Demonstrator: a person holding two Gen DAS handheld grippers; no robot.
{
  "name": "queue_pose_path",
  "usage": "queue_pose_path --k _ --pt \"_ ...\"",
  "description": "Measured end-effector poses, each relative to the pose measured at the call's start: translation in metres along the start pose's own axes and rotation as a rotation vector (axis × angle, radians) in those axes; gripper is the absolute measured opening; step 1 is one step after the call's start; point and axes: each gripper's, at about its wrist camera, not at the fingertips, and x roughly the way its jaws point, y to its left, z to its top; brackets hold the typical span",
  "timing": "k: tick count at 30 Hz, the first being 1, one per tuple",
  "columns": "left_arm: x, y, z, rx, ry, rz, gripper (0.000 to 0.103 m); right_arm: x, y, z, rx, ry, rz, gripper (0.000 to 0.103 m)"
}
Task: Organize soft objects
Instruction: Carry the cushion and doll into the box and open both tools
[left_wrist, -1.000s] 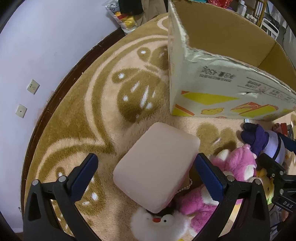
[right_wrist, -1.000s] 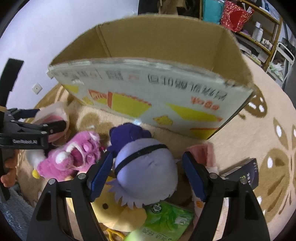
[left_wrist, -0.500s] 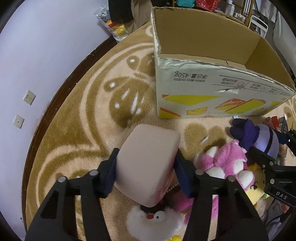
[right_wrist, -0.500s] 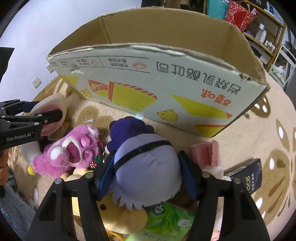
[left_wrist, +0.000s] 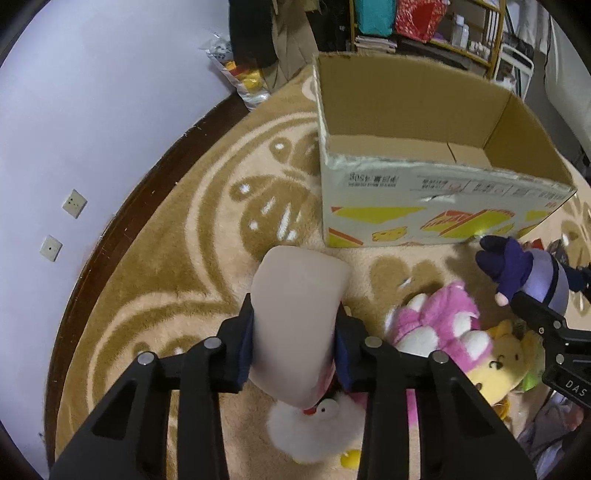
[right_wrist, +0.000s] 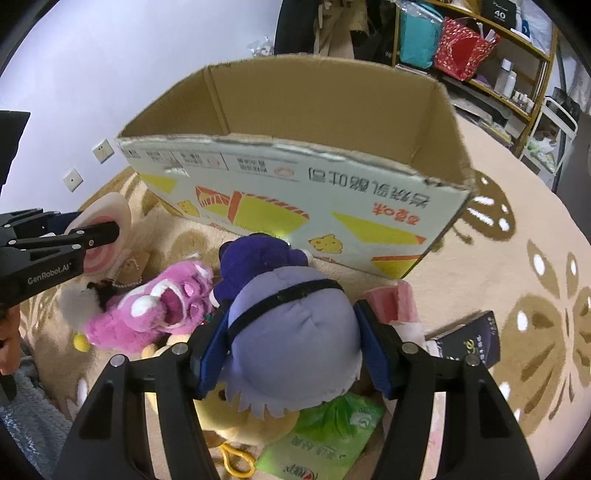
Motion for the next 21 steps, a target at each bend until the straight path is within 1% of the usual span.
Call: queue_pose_path --k 3,6,10,12,14,19,21 --pt "-0.015 0.004 0.0 -0.018 -0.055 0.023 0.032 -0.014 -0.004 -0.002 0.008 -0.025 0.0 0.068" --pt "-0.03 0.008 0.0 -0.035 -0.107 0.026 0.031 -0.027 -0.003 -0.002 0.009 -0.053 0.002 0.068" --pt "-0.054 0.011 -0.002 -0.045 -0.196 0.037 0.031 -0.047 -0.008 -0.004 0.017 -0.092 0.005 0.068" --pt "-0.066 0.009 -0.002 -0.034 -0.249 0.053 0.031 -0.055 -0.011 -0.003 0.019 -0.111 0.007 0.068" --pt "-0.077 0.007 -0.003 -0.026 -0.294 0.05 0.031 -0.063 -0.009 -0.002 0.018 -0.138 0.006 0.068" --pt "-0.098 0.001 -0.001 -0.004 -0.408 0.064 0.031 -0.078 -0.01 0.003 0.008 -0.225 0.006 0.068" --pt "-0.103 -0.001 0.002 0.007 -0.435 0.066 0.031 -0.084 -0.01 0.007 0.01 -0.26 0.01 0.068"
